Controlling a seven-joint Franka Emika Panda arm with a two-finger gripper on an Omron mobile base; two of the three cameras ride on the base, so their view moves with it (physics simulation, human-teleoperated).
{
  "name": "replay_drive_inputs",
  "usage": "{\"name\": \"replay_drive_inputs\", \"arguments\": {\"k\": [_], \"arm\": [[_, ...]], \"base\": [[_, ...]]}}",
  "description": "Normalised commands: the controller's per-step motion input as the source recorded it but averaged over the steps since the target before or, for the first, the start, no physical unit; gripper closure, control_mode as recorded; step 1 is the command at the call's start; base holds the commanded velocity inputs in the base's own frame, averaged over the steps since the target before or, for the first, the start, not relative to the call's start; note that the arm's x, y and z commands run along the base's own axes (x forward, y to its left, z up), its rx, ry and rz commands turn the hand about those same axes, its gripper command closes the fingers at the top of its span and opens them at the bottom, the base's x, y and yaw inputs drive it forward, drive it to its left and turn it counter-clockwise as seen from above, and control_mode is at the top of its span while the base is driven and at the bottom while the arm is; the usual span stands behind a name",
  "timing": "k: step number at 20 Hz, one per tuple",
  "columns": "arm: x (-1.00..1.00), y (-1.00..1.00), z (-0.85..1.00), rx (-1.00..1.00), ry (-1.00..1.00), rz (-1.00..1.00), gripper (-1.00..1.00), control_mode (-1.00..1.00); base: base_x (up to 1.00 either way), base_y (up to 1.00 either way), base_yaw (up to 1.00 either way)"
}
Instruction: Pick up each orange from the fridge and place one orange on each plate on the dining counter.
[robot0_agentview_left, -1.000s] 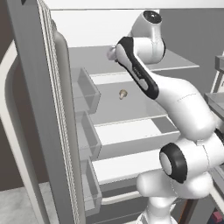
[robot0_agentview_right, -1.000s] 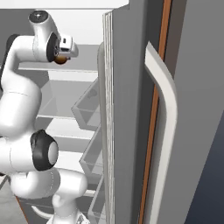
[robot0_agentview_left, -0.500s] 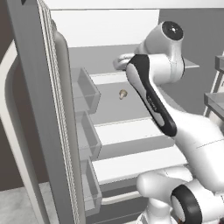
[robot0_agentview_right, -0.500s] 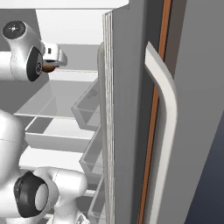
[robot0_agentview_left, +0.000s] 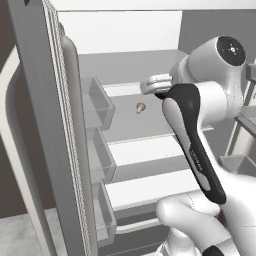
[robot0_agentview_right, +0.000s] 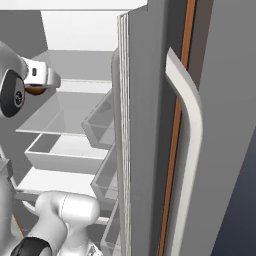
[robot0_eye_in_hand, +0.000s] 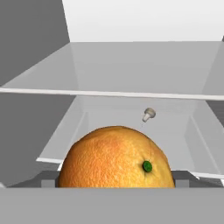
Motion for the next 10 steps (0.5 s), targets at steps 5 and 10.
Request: {"name": "replay_drive_inputs", "arguments": {"k": [5, 10], "arm": [[-1.0, -0.01, -0.22, 0.0, 0.03, 0.0, 1.0, -1.0], [-1.0, -0.26, -0.43, 0.0, 0.03, 0.0, 1.0, -1.0]], "base": [[0.0, 0.0, 0.0], [0.0, 0.0, 0.0]]}}
